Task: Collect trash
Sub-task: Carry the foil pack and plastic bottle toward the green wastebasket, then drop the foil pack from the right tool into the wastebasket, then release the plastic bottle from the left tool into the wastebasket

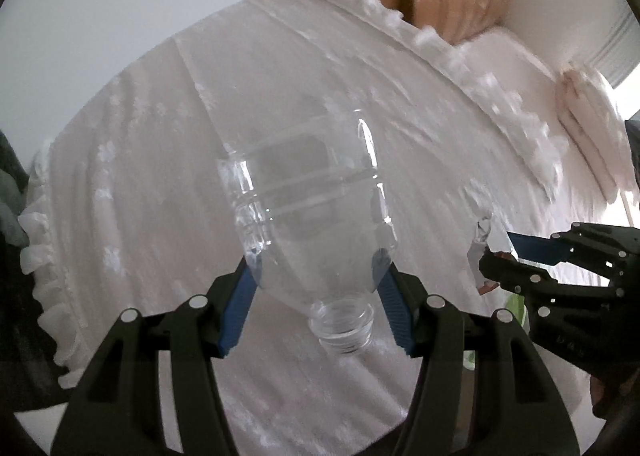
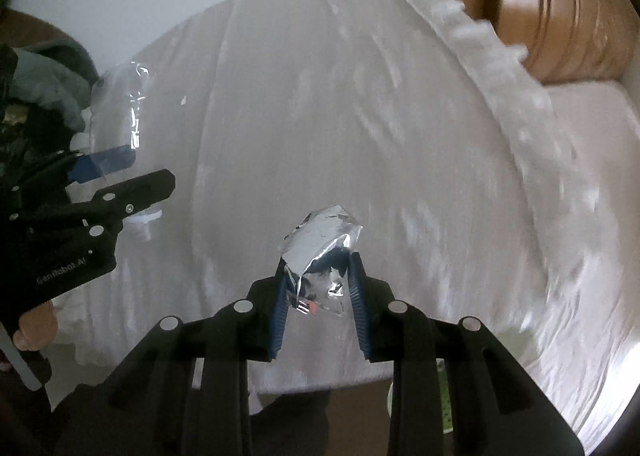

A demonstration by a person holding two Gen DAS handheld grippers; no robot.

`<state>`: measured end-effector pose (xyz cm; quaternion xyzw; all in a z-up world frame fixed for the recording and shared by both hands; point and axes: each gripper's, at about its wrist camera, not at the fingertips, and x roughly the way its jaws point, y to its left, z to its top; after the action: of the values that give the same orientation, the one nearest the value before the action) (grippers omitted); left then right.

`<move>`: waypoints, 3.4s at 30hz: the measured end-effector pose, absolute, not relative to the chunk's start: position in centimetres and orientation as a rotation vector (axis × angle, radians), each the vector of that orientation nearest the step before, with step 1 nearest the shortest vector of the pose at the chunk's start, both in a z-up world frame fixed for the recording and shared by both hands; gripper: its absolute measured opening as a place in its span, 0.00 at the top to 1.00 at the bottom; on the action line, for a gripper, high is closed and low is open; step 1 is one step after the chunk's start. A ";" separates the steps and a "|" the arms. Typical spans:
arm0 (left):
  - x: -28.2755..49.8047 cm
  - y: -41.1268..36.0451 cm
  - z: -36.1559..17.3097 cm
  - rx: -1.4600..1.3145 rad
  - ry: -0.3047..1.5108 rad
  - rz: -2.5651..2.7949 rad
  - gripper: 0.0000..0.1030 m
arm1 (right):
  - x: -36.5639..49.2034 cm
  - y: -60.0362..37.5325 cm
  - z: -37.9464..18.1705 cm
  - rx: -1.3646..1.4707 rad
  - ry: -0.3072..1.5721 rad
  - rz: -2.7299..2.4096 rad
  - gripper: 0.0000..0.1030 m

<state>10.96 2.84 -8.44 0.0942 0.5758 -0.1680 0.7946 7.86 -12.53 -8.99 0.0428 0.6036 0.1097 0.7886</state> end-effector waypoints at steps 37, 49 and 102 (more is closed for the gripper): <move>-3.7 -16.6 -9.6 0.499 1.229 -0.830 0.45 | -17.8 -36.2 -15.4 0.529 1.280 -0.357 0.72; -4.1 -15.9 -9.8 0.515 1.229 -0.808 0.45 | -17.8 -36.3 -16.0 0.540 1.279 -0.343 0.72; -13.6 -30.5 -16.1 0.729 1.273 -1.040 0.19 | -29.6 -42.9 -20.0 0.744 1.263 -0.571 0.03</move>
<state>-13.58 -30.46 -16.12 0.3175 0.5543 -0.4526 0.6222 -29.56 -42.91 -19.96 0.3349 0.5683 -0.2569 0.7063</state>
